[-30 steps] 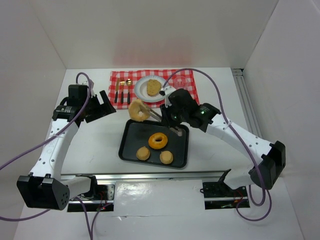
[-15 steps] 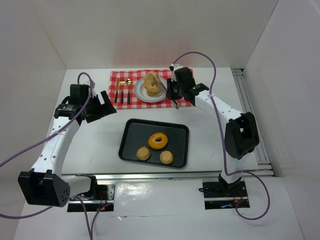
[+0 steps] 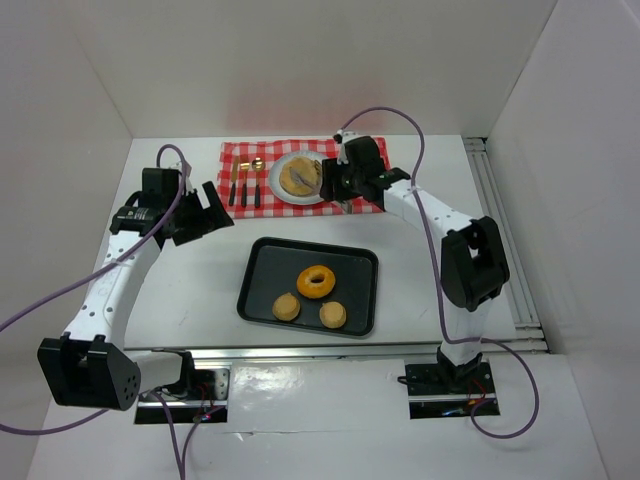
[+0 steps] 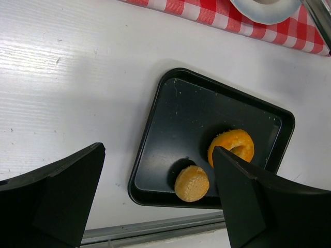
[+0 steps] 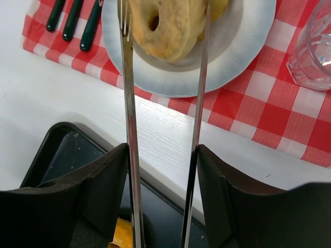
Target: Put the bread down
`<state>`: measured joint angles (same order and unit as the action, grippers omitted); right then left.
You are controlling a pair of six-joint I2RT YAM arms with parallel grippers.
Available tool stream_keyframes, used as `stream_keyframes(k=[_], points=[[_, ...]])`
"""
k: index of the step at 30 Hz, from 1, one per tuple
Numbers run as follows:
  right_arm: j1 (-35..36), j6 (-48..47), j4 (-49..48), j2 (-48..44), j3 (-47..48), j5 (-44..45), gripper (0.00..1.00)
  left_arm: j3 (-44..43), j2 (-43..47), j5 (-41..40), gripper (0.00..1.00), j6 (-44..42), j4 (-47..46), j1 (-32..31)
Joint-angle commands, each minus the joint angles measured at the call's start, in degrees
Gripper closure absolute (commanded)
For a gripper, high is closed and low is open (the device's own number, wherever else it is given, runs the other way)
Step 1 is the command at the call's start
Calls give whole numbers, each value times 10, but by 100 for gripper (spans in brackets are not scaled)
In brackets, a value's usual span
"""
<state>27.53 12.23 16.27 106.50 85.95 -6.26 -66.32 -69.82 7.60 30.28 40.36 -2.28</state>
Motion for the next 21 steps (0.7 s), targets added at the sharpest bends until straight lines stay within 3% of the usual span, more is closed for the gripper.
stream_keyframes(k=[1,12,17,21], points=[[-1,-1,-32,-41,43,8,37,-9,5,5,1,0,-13,4],[-17,-19,9,-138,51,130,37,-9,15,11,1,0,-13,4],[-84,6,-3,-259,-79,248,37,-9,27,11,1,-6,-13,4],[-152,38,-36,-307,-183,281,37,-9,43,3,1,-11,-13,4]])
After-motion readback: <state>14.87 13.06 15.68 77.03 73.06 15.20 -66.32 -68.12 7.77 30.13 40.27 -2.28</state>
